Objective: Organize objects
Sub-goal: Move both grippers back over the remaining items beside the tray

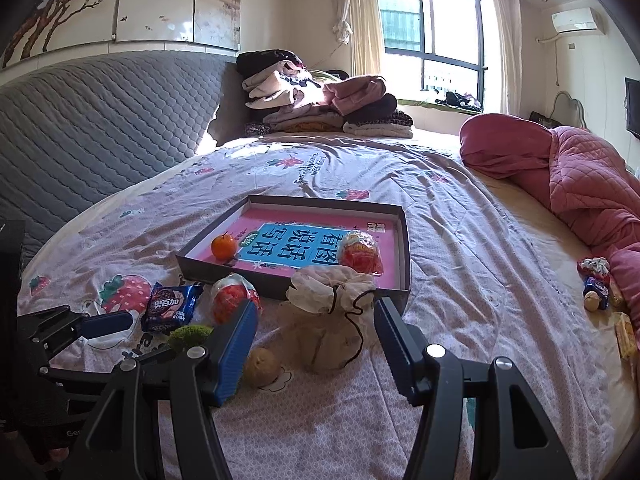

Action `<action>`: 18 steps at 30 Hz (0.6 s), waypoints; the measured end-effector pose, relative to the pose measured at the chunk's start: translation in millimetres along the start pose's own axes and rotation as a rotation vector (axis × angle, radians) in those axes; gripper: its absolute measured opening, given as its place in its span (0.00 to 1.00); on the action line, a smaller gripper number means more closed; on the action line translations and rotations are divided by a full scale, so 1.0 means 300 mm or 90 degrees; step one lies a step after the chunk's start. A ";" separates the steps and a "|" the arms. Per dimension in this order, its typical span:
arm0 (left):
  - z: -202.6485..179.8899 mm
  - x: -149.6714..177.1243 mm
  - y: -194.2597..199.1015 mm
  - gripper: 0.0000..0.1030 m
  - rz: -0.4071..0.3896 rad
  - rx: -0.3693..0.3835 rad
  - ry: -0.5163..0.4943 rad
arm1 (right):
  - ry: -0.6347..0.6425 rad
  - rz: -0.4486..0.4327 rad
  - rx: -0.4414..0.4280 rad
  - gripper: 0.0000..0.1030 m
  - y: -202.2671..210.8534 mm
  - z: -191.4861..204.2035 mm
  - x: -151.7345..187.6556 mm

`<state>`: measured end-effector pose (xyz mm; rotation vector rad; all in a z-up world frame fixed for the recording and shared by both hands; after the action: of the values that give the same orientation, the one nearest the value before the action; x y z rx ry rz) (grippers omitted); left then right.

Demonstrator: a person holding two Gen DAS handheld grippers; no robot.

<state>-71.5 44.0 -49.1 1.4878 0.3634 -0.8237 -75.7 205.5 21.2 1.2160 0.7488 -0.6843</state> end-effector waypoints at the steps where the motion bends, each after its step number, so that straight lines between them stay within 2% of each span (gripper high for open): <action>1: -0.002 0.006 -0.004 0.65 0.003 0.002 0.000 | 0.001 0.000 0.000 0.58 0.000 0.001 0.003; 18: 0.001 0.044 -0.038 0.65 0.027 0.009 -0.003 | 0.001 0.018 0.011 0.58 -0.042 -0.016 0.026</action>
<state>-70.3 41.8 -66.4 1.5020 0.3213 -0.7973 -81.8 206.9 6.8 1.2411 0.7271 -0.6675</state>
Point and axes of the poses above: each gripper's, at about its wrist camera, not at the fingertips, and y roughly against the way its jaws point, z to its left, x to its underside, the point moved 5 cm from there along -y, roughly the way its jaws point, and after that the axes turned 11 degrees about -y, right-handed, at the moved point
